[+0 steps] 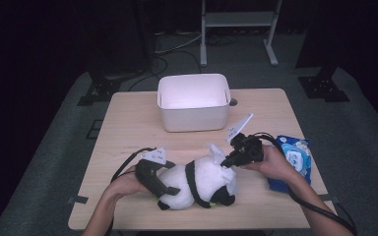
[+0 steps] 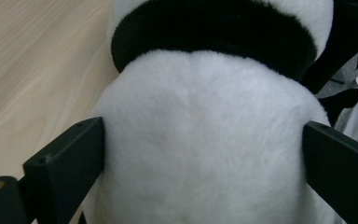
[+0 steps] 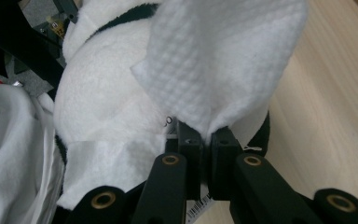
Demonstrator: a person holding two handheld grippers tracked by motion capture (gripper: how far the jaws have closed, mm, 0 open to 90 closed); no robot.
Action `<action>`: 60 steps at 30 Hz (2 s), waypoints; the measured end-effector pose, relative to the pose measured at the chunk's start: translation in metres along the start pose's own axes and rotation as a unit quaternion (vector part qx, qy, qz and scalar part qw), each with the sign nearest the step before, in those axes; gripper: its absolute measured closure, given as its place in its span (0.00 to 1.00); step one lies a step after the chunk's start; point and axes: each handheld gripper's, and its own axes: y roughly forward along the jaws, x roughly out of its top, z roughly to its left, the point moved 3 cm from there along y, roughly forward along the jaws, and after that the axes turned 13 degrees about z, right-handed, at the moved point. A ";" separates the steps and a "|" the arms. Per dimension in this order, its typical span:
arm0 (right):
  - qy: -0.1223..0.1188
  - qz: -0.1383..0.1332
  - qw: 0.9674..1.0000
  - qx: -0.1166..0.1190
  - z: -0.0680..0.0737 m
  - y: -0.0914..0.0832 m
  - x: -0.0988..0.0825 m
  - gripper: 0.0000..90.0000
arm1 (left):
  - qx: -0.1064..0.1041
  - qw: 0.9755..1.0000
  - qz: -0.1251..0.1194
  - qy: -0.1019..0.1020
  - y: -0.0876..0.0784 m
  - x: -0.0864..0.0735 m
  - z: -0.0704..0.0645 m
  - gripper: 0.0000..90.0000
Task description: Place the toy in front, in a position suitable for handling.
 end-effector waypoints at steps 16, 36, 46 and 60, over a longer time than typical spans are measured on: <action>0.062 -0.005 0.998 -0.003 -0.008 -0.023 -0.075 0.94 | 0.031 0.998 0.026 0.053 0.028 0.060 -0.015 0.03; 0.006 0.009 1.000 -0.023 0.003 -0.040 -0.019 0.94 | 0.011 1.000 -0.007 0.023 0.015 0.034 -0.011 0.03; -0.003 0.005 1.000 -0.017 0.004 -0.043 -0.013 0.94 | 0.010 1.000 -0.009 0.024 0.015 0.034 -0.011 0.03; -0.028 0.016 0.999 0.006 0.013 -0.031 0.005 0.94 | 0.012 0.999 -0.016 0.032 0.019 0.041 -0.014 0.03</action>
